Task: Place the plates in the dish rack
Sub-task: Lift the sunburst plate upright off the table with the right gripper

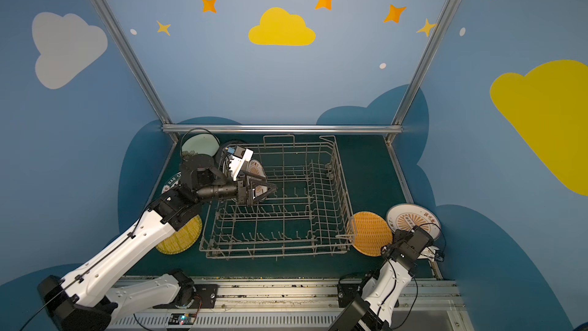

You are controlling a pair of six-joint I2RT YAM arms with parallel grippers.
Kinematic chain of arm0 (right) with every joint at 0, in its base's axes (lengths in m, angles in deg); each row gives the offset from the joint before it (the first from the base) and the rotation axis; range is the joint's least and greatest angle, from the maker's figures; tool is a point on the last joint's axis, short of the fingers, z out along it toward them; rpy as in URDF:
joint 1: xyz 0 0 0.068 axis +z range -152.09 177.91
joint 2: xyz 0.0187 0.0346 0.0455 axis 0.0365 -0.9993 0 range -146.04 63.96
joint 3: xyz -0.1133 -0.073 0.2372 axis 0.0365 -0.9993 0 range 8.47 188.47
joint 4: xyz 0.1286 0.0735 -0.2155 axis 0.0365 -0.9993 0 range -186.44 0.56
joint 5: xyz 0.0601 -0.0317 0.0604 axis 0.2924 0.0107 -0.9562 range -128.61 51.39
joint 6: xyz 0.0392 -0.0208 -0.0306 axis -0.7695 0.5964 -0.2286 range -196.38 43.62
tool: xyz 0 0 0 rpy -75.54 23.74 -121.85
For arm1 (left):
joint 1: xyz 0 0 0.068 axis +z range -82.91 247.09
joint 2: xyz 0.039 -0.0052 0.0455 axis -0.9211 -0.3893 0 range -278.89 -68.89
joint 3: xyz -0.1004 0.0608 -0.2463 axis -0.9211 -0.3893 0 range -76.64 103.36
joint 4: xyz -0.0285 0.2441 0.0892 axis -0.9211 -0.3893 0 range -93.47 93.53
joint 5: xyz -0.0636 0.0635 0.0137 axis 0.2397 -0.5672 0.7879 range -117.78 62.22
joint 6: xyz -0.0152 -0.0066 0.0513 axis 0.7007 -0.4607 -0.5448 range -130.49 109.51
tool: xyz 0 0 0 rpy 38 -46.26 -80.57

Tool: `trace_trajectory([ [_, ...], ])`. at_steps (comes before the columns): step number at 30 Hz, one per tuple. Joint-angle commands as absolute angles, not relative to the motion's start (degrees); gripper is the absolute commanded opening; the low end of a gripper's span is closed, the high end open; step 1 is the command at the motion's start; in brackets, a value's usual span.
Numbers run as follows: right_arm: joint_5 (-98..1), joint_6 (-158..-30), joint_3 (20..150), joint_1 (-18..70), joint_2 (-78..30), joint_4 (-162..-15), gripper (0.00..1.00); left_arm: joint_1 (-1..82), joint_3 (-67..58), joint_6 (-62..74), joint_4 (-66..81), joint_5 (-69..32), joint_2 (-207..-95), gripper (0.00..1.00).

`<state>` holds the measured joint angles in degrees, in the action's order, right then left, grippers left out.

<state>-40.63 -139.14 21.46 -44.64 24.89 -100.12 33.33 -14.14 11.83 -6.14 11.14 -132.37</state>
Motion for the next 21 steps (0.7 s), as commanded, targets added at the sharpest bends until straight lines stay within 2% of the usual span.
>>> trace_trajectory([
  [1,-41.93,-137.25,23.48,-43.95,24.8,-100.31,0.01,33.68,-13.97,11.57,-5.8,10.89,-131.19,1.0],
  [12,-36.65,-136.36,33.53,-36.64,21.33,-101.41,0.0,34.42,-13.99,11.98,-5.61,10.81,-131.12,1.0],
  [16,-33.61,-136.06,39.3,-33.77,17.79,-101.91,0.0,34.65,-13.93,12.01,-5.83,10.24,-131.13,1.0],
  [21,-35.58,-135.35,50.35,-31.48,15.22,-106.64,0.0,35.08,-13.88,12.01,-6.48,8.39,-130.93,1.0],
])
